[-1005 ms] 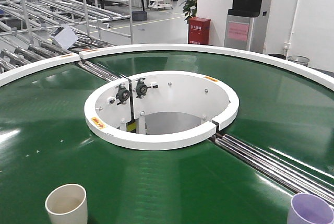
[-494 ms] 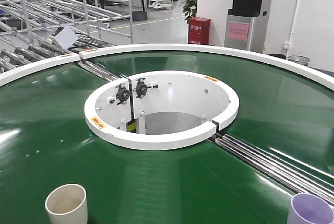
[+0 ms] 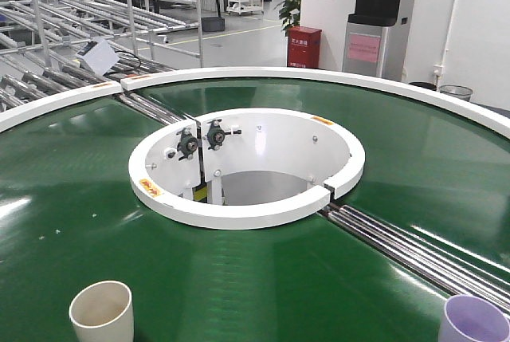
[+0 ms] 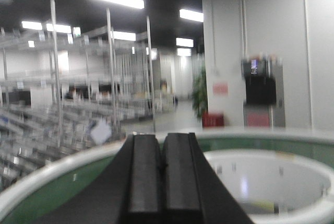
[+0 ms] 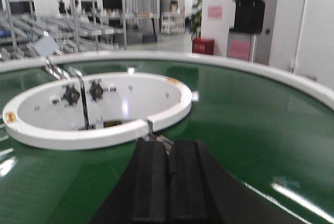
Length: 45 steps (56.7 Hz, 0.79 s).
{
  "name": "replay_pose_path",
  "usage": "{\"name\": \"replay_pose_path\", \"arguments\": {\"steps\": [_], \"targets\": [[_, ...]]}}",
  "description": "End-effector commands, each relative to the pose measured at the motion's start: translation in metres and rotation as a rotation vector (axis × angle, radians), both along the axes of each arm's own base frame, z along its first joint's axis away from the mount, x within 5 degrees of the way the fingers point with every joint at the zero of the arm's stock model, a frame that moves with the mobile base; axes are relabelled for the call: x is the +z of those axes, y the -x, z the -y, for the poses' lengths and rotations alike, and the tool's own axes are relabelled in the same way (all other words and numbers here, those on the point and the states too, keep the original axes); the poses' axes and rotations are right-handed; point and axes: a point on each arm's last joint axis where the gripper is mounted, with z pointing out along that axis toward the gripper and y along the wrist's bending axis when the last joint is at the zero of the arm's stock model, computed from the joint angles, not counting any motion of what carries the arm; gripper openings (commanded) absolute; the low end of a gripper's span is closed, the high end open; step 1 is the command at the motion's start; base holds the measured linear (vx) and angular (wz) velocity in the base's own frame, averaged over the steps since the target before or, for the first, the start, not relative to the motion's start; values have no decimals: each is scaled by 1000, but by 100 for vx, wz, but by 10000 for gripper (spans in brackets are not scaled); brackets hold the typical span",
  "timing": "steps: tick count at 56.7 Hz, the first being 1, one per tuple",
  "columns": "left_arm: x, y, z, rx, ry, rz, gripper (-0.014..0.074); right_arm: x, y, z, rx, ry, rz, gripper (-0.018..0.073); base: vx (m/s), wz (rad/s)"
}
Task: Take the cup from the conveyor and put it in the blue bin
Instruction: 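Lower both grippers toward the beige and lavender cups on the conveyor, then close left gripper on beige cup rim, right gripper on lavender cup rim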
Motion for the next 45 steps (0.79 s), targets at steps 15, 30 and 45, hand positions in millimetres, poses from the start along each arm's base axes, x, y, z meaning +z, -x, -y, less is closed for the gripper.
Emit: {"name": "replay_pose_path", "arguments": {"steps": [15, 30, 45], "targets": [[-10, -58, 0, 2, -10, -227, 72, -5, -55, -4, 1, 17, -143, 25, 0, 0], [-27, -85, 0, 1, -10, -351, 328, -12, -64, -5, 1, 20, -192, 216, 0, 0], [-45, -108, 0, -3, 24, -471, 453, -12, -65, -5, 1, 21, -193, 426, 0, 0]]}}
